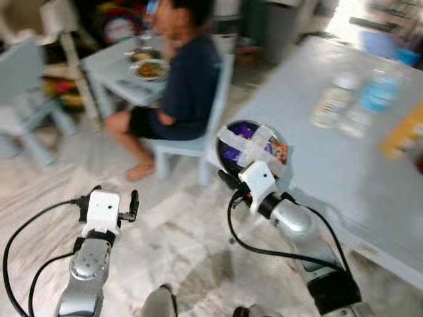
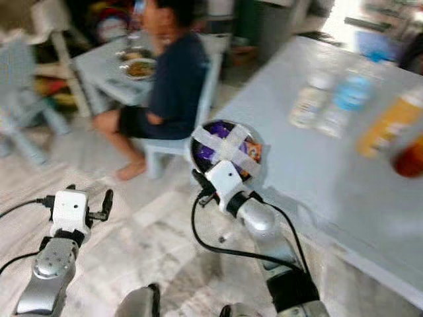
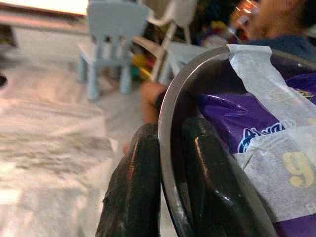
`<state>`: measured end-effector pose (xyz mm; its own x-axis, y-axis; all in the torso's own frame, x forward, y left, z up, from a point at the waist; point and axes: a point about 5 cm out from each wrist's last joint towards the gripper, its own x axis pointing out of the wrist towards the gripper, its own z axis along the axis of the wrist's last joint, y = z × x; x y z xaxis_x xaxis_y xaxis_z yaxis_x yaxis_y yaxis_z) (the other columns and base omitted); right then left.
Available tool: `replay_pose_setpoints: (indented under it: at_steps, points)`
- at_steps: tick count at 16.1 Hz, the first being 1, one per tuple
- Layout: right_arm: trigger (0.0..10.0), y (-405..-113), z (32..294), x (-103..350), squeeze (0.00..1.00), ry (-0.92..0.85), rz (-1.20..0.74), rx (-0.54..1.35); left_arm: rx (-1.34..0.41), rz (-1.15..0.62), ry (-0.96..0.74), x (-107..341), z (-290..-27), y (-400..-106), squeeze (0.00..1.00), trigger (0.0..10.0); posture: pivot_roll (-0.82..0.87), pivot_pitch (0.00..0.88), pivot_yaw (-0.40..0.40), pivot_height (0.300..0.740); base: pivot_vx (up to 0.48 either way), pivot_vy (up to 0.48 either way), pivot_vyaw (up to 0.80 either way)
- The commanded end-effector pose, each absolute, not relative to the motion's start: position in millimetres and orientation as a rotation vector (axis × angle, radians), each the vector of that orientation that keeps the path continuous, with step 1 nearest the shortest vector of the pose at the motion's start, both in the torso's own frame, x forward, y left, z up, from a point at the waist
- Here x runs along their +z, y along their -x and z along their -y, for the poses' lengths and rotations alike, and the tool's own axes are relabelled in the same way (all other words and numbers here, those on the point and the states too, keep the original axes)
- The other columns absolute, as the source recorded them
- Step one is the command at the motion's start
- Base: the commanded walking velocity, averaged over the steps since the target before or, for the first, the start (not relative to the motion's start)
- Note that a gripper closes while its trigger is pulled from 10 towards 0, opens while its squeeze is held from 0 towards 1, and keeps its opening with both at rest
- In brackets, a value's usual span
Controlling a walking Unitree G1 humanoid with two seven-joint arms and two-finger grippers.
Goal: Restocking fridge
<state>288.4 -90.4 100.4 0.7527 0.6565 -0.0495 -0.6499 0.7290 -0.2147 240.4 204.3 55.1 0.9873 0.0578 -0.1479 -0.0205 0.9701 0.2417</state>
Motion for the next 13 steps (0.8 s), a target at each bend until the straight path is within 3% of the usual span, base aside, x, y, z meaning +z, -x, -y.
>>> replay_pose_setpoints:
  at_steps: [1, 4, 13]
  points:
    - [10.0, -287.9, 86.4, 99.0, 0.00, 0.205, 0.031, 0.733, 0.045, -0.168, -0.251, 51.1, -204.7, -238.4, 0.00, 10.0, 0.00, 0.080, -0.012, 0.740, 0.000, 0.000, 0.80]
    - [10.0, -286.1, 73.7, 102.4, 0.00, 0.229, 0.073, 0.779, 0.061, -0.151, -0.251, 54.5, -206.1, -239.6, 0.00, 10.0, 0.00, 0.079, -0.021, 0.740, 0.000, 0.000, 0.80]
    - [10.0, -289.6, 76.8, 102.9, 0.00, 0.251, 0.090, 0.795, 0.107, -0.153, -0.283, 48.9, -216.9, -224.5, 0.00, 10.0, 0.02, 0.061, -0.036, 0.740, 0.000, 0.000, 0.80]
